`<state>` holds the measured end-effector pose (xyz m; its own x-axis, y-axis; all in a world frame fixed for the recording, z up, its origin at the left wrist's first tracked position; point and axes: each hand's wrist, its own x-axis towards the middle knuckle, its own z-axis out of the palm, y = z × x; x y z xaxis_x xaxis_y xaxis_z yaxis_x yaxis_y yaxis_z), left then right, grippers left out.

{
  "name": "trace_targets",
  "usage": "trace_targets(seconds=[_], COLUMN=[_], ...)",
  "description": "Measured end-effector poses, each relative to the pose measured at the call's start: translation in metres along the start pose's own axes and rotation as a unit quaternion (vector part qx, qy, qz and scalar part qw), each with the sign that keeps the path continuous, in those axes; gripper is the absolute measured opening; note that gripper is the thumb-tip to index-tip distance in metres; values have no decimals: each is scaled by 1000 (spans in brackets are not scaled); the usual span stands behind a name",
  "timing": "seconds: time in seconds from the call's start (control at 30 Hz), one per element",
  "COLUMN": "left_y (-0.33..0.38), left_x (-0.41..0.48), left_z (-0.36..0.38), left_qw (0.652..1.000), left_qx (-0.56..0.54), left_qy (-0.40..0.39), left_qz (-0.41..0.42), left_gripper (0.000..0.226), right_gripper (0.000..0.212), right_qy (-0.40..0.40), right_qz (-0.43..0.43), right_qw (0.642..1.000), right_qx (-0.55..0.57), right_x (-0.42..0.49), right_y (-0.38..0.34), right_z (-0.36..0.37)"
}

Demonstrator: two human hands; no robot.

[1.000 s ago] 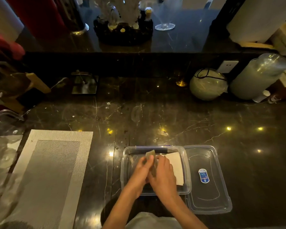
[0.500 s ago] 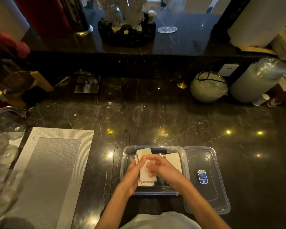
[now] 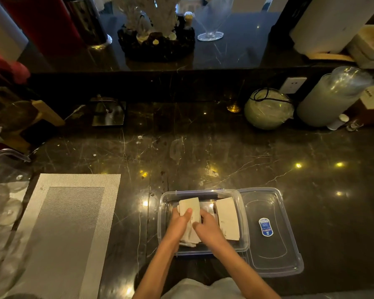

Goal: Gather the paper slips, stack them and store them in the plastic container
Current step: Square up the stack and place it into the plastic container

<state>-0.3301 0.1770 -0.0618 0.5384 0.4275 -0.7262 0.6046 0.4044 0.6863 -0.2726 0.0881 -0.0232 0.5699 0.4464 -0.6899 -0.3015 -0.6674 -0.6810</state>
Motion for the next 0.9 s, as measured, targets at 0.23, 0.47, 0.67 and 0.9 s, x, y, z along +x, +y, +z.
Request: trace_targets(seconds=[0.23, 0.47, 0.67, 0.9], left_y=[6, 5, 4, 8], left_x=[1, 7, 6, 0], left_z=[27, 33, 31, 23], left_qw=[994, 968, 977, 984], left_qx=[88, 234, 201, 175], left_qy=[56, 91, 72, 17], left_qz=[32, -18, -22, -18], left_gripper=[55, 54, 61, 45], right_gripper=[43, 36, 39, 44], right_qy=[75, 104, 92, 63], right_qz=[13, 30, 39, 20], right_qw=[997, 994, 995, 998], right_qx=[-3, 7, -17, -11], right_x=[7, 9, 10, 5], right_y=[1, 8, 7, 12], right_z=[-1, 0, 1, 0])
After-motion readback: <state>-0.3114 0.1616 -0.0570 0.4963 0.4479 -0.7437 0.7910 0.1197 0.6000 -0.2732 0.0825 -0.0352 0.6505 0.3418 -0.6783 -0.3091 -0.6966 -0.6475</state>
